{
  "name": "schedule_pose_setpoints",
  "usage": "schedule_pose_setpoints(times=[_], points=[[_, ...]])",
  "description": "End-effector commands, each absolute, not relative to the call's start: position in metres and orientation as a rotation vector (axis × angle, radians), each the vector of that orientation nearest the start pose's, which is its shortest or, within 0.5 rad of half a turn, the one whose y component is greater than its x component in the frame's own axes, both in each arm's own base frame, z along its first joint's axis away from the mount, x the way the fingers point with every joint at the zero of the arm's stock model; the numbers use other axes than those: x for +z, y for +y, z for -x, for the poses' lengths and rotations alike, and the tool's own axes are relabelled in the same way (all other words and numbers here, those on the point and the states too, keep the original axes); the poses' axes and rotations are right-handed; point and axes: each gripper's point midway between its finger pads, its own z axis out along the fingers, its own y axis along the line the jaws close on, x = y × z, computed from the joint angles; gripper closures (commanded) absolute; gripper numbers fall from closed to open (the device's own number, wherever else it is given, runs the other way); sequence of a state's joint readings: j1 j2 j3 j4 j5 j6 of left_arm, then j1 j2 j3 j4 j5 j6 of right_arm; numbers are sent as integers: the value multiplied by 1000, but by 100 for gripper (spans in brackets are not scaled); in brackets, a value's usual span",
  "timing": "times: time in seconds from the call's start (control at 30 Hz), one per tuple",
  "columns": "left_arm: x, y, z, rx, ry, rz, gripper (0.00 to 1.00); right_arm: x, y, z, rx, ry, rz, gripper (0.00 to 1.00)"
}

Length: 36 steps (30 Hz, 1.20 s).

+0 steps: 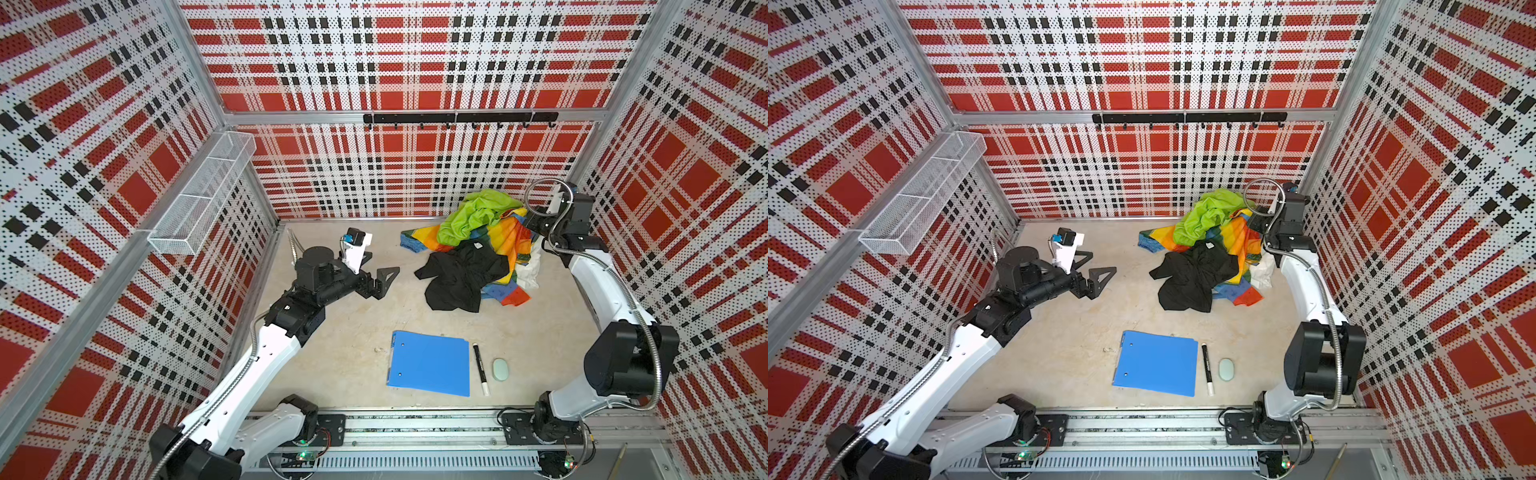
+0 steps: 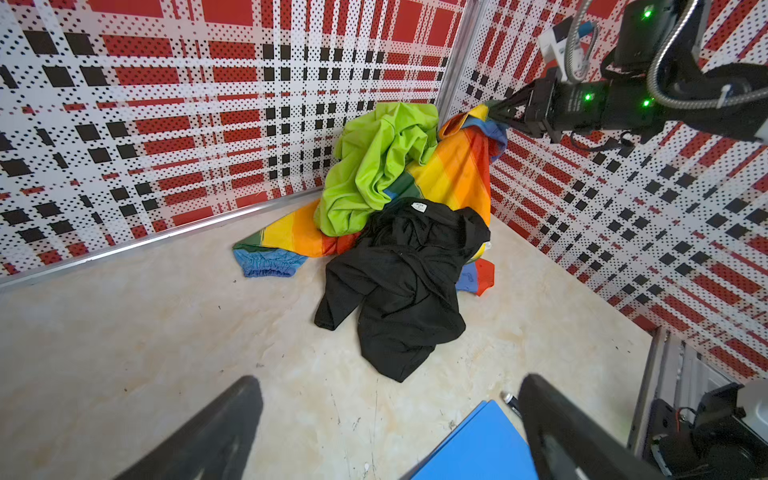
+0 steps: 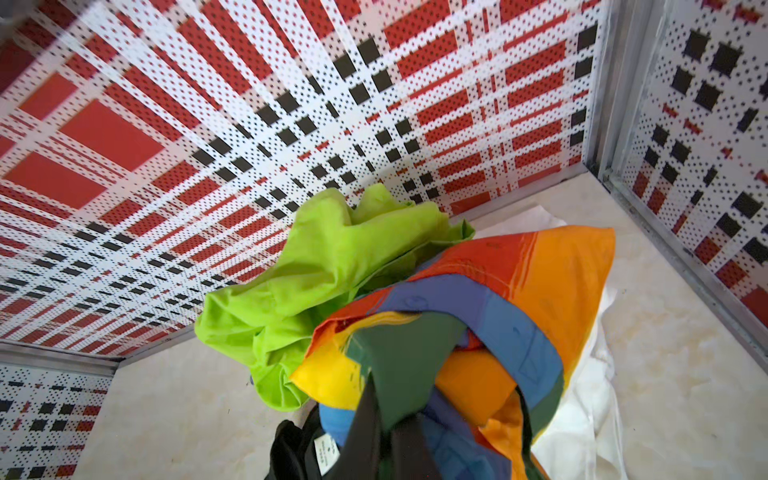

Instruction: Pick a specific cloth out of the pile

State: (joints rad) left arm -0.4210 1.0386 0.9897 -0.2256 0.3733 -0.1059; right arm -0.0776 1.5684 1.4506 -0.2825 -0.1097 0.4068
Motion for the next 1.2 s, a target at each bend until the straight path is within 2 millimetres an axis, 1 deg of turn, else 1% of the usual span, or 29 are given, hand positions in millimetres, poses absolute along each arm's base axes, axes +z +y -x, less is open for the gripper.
schedule_pose_setpoints(times=[0.0, 0.1, 0.4, 0.47, 0.53, 0.57, 0.63, 0.73, 0.77, 0.87, 0.9, 0.97, 1.0, 1.07, 1.17], points=[[331, -204, -303, -700, 1776, -546, 1, 398, -23, -482, 291, 1733, -358, 100], [331, -203, -303, -698, 1778, -545, 1, 410, -24, -475, 282, 1706, -360, 100], [330, -204, -303, -695, 1781, -543, 1, 429, -34, -448, 233, 1636, -389, 100], [330, -204, -302, -695, 1781, -544, 1, 430, -35, -444, 222, 1634, -393, 100], [331, -204, -302, -692, 1779, -545, 1, 425, -34, -441, 223, 1647, -392, 100], [332, -204, -302, -691, 1777, -545, 1, 421, -33, -439, 229, 1657, -390, 100], [331, -205, -301, -691, 1778, -546, 1, 406, -24, -440, 270, 1693, -363, 100], [331, -205, -302, -694, 1780, -546, 1, 389, 2, -451, 362, 1754, -261, 100], [330, -206, -302, -697, 1782, -548, 1, 388, 11, -455, 365, 1765, -229, 100], [329, -207, -302, -704, 1787, -547, 1, 392, 48, -467, 396, 1776, -118, 100], [329, -207, -303, -700, 1788, -545, 1, 391, 64, -473, 424, 1780, -80, 100], [329, -206, -303, -693, 1788, -544, 1, 385, 88, -483, 451, 1795, -33, 100], [329, -205, -303, -687, 1787, -542, 1, 379, 102, -489, 469, 1808, -9, 100], [329, -205, -302, -680, 1785, -543, 1, 362, 121, -500, 498, 1837, 8, 100], [327, -205, -302, -674, 1791, -544, 1, 325, 149, -519, 573, 1891, 22, 100]])
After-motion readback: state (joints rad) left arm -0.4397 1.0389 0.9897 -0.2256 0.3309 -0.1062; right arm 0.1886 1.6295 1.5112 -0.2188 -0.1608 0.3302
